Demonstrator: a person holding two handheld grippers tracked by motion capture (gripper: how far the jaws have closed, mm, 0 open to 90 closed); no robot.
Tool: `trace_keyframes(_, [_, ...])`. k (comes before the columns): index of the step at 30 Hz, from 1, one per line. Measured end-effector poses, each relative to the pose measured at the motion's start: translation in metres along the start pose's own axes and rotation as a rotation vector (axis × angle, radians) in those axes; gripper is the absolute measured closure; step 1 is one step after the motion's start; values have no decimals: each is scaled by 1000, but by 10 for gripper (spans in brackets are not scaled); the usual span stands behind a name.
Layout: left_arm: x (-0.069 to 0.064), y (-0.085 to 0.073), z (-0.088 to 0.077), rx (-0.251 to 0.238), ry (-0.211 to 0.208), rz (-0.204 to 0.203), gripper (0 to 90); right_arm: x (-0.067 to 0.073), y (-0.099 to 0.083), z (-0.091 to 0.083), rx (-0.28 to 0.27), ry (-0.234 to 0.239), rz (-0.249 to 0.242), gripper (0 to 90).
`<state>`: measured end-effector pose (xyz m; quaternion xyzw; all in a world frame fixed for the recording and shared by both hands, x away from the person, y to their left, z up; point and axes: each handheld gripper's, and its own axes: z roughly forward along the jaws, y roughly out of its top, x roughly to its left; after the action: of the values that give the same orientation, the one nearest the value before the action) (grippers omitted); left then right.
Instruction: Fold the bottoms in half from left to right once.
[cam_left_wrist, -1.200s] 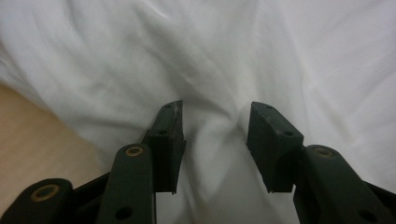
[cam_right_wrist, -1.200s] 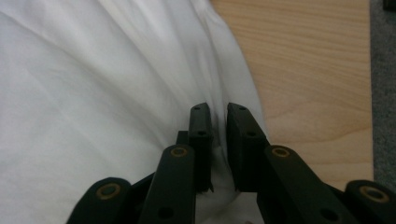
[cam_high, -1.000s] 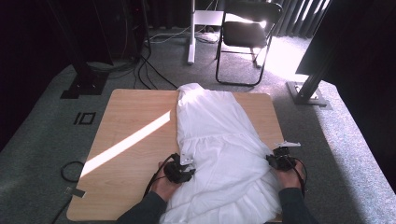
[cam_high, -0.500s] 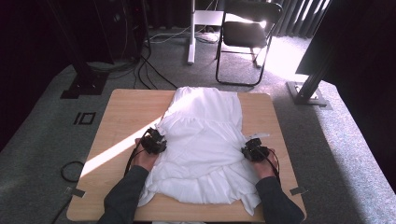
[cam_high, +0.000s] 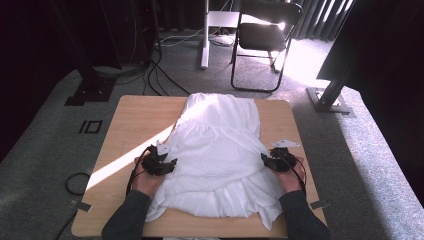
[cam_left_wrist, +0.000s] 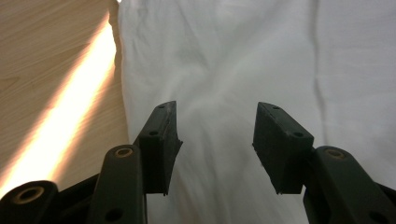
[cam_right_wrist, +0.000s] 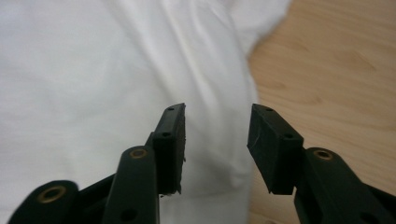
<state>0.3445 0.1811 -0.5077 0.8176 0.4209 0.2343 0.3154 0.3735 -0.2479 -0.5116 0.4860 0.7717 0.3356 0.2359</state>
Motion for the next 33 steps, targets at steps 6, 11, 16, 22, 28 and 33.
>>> trace_keyframes(6, [-1, -30, -39, -34, -14, -18, 471, 16, 21, 12, -14, 108, -17, 479])
trace_keyframes(11, [-1, -54, -61, -51, -14, -45, 466, 31, 37, 38, 8, 164, -46, 442])
trace_keyframes(16, [-8, -73, -76, -66, -30, -45, 449, 42, 50, 62, 34, 180, -52, 411])
trace_keyframes(22, [-15, -91, -87, -74, -47, -33, 425, 50, 54, 82, 82, 238, -99, 677])
trace_keyframes(28, [-26, -103, -92, -74, -68, -7, 385, 49, 47, 38, -36, 245, -113, 888])
trace_keyframes(33, [-34, -109, -84, -40, -70, 7, 372, 36, 27, -29, -178, 281, -147, 886])
